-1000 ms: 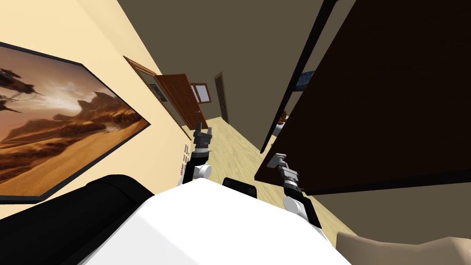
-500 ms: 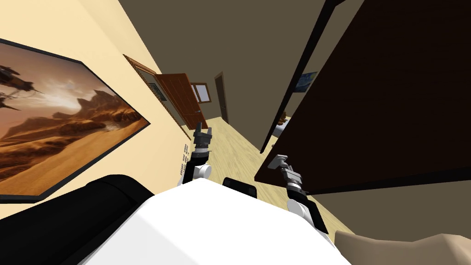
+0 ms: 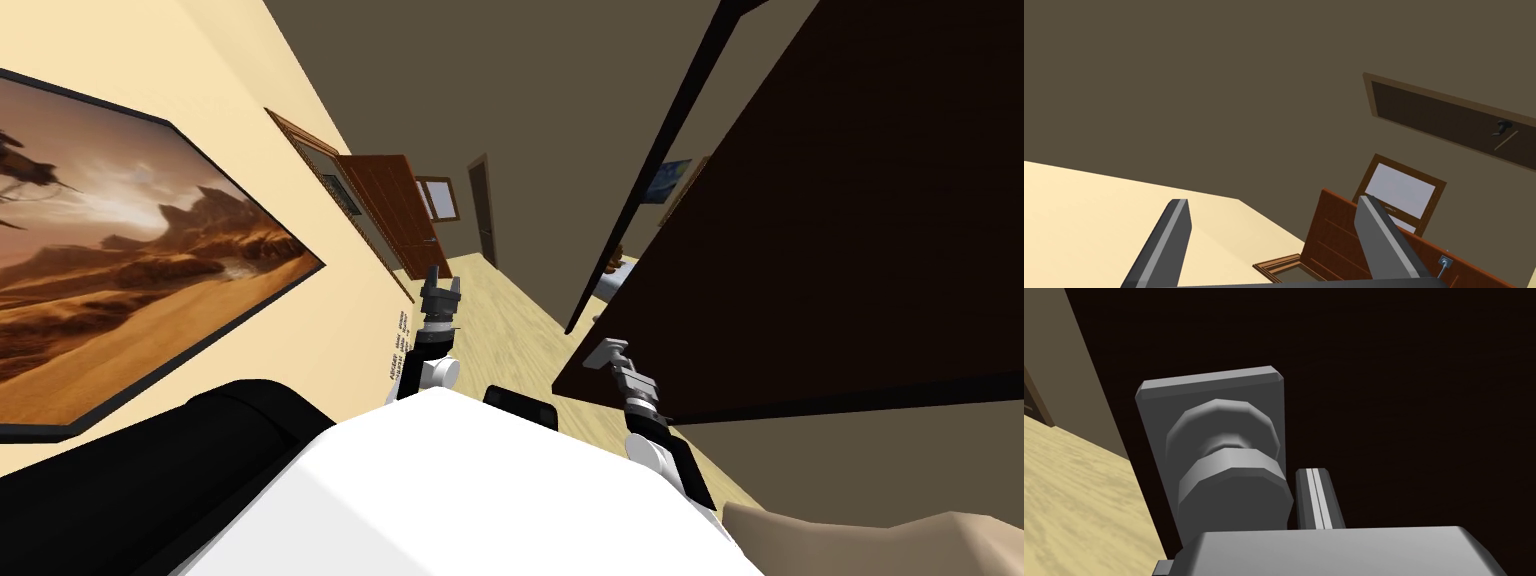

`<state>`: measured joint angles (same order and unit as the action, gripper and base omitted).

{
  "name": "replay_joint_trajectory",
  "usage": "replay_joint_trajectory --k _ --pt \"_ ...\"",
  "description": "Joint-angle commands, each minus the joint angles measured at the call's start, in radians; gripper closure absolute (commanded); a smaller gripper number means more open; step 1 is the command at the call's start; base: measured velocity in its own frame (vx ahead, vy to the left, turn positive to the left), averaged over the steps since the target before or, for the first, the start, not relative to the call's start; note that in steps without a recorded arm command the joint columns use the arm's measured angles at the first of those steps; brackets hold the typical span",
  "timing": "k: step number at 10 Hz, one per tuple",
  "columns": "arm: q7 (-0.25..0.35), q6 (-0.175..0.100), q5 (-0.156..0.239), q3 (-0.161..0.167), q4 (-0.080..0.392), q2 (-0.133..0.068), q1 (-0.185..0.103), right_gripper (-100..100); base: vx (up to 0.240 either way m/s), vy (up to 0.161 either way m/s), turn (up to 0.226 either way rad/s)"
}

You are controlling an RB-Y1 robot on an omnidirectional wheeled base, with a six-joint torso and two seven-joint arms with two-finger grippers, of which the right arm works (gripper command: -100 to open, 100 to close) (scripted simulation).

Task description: Pull the door open

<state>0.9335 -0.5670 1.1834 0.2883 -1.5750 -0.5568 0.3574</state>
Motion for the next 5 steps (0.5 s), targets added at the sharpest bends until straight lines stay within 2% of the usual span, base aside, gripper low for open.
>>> replay_joint_trajectory --k 1,2,3,5 --pt "0.000 0.001 -0.002 0.005 -0.005 0.002 -0.002 100 0.000 0.000 0.000" --pt "0.000 0.001 -0.002 0.005 -0.005 0.002 -0.002 100 0.000 0.000 0.000" --pt "0.012 -0.001 -0.014 0.017 -0.001 -0.003 -0.009 -100 -0.120 -0.034 0.165" --pt "0.021 -0.002 -0.024 0.029 -0.001 -0.006 -0.016 -100 -0.212 -0.043 0.113"
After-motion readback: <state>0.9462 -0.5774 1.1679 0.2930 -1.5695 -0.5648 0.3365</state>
